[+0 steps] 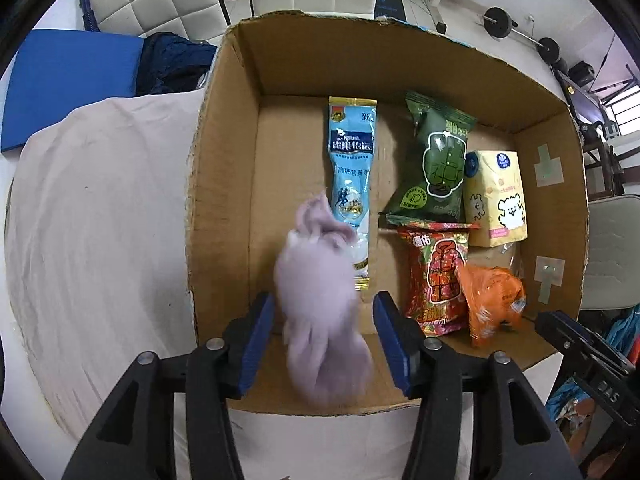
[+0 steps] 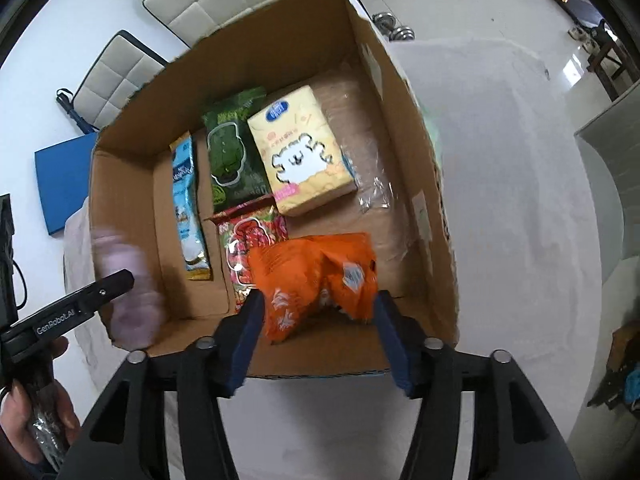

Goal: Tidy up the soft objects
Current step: 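Drop the towel and orange bag into the box, opening both tools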

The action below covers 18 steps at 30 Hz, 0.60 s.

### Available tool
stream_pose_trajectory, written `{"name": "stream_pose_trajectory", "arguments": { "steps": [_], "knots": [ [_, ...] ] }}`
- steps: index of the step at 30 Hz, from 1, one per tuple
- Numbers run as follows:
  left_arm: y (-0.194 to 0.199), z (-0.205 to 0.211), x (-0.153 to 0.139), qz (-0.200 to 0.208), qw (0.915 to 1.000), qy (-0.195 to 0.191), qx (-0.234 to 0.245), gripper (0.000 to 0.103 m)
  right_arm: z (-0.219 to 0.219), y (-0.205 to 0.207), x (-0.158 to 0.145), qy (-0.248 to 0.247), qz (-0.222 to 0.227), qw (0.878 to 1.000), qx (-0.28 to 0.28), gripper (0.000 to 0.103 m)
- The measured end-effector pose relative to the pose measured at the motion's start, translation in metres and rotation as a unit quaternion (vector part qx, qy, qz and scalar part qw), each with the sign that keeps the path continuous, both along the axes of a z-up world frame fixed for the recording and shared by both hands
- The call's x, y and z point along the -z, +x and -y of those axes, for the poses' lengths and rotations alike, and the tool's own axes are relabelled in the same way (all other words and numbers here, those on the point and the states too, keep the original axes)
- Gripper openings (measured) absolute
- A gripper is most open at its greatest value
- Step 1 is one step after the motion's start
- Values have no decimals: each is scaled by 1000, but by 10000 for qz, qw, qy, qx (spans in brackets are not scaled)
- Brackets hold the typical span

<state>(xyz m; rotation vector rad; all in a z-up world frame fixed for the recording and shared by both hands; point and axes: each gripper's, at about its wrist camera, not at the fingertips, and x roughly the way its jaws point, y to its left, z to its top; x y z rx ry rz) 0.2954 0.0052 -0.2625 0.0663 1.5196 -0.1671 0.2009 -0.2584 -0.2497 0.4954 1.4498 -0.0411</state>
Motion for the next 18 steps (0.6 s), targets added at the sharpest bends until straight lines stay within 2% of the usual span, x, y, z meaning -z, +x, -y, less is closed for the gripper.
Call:
{"name": "stream_pose_trajectory", "arguments": {
  "steps": [2,4,7,10,13,15,17,18],
  "knots": [
    [1,0,-3,31,10000,-34,-32,51,-2,2,-4,-83,8,10000,-50,61],
    [2,-1,-6,77,9999,-53,-77,58,-6,5,-8,-195,51,9997,-138,61],
    [1,1,-12,180,9998,-51,-83,62,-11,9,-10,-459,59,9986,-236,62],
    [-1,4,-15,285,9996,18,-50,64,-15,11,-11,-674,17,9973,-289,70],
    [-3,6,-20,405,9992,62,-20,73,-20,14,-11,-822,-32,9960,-343,83],
    [-4,8,-24,507,9986,141,-3,74,-24,15,-12,-982,-32,9944,-400,90],
    [-4,10,-25,548,9983,210,41,86,-26,15,-14,-1162,-48,9921,-469,97],
    [-5,11,-26,578,9980,240,61,96,-28,16,-14,-1225,-62,9912,-501,98]
  ]
}}
